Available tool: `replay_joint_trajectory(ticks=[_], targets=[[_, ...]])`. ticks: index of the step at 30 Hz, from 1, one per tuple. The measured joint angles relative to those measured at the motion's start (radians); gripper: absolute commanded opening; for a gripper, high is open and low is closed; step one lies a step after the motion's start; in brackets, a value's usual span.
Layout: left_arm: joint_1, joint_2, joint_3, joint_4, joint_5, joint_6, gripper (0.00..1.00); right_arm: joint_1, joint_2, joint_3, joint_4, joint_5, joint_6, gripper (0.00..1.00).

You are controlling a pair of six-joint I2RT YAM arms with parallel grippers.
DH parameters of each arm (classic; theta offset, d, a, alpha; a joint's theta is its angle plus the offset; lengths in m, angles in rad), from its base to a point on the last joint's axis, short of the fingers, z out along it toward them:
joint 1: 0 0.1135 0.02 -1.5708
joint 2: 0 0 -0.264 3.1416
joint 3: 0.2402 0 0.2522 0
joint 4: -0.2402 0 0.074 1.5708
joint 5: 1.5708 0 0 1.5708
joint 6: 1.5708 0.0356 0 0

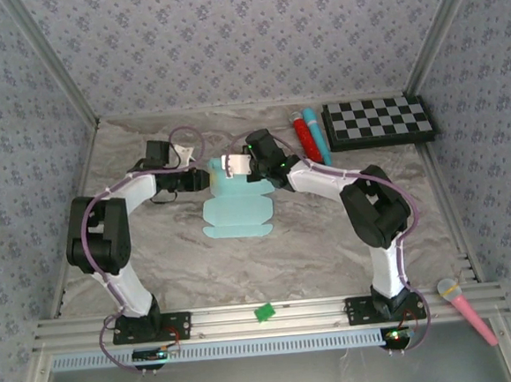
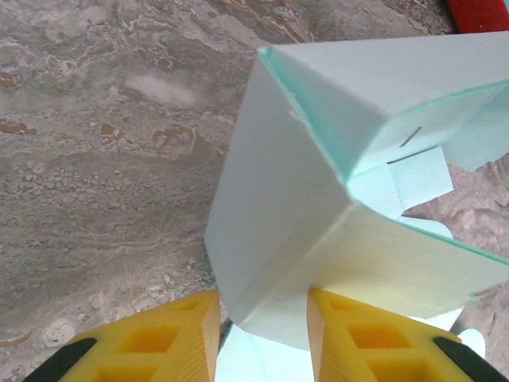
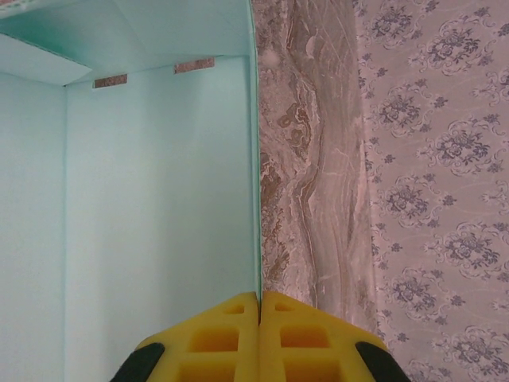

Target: Fold the paper box

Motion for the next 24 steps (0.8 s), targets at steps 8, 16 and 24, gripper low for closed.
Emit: replay_joint_trajectory(ticks=[8,16,24], targets=[[-0.008,-0.003,-0.004,0.026,0.004,0.02,0.42,0.005,0.0,0.0,0.0,0.01,0.0,0.0],[-0.041,0.031,-0.001,0.065,-0.011,0.018,0.4,0.012,0.0,0.0,0.0,0.019,0.0,0.0],[-0.057,0.037,-0.019,0.147,-0.078,-0.016,0.38,0.018,0.0,0.0,0.004,0.036,0.0,0.0]])
